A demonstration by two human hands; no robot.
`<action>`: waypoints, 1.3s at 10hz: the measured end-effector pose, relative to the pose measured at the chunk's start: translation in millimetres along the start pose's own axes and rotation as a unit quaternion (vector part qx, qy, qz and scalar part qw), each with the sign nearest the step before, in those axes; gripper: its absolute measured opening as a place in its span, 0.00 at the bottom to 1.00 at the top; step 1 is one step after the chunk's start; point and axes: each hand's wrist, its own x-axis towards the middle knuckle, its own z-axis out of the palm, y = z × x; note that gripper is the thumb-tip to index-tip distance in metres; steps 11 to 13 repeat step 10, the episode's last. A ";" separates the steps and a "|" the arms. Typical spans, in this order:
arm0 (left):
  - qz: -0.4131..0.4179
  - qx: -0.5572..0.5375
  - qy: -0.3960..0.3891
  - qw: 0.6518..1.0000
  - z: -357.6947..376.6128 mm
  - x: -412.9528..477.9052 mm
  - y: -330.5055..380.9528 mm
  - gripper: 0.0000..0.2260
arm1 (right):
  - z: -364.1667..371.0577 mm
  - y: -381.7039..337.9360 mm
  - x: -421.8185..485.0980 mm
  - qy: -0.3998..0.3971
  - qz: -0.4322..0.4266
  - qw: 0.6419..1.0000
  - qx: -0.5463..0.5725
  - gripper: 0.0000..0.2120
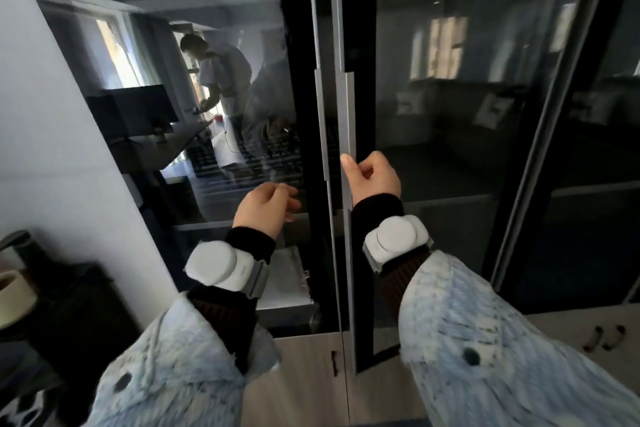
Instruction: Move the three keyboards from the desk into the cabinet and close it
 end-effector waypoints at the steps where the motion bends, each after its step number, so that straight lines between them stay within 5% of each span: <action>1: 0.003 -0.001 -0.015 1.000 -7.4 17.6 -10.3 0.14 | 23.3 2.7 20.1 0.009 0.005 1.000 -0.011 0.19; 7: -0.007 0.024 -0.048 0.999 -27.9 63.9 -56.0 0.13 | 79.2 16.3 77.1 0.064 0.040 0.996 -0.052 0.19; 13: -0.046 0.010 -0.061 0.997 -18.1 60.0 -73.6 0.13 | 76.9 30.4 68.2 0.019 0.078 0.995 -0.062 0.17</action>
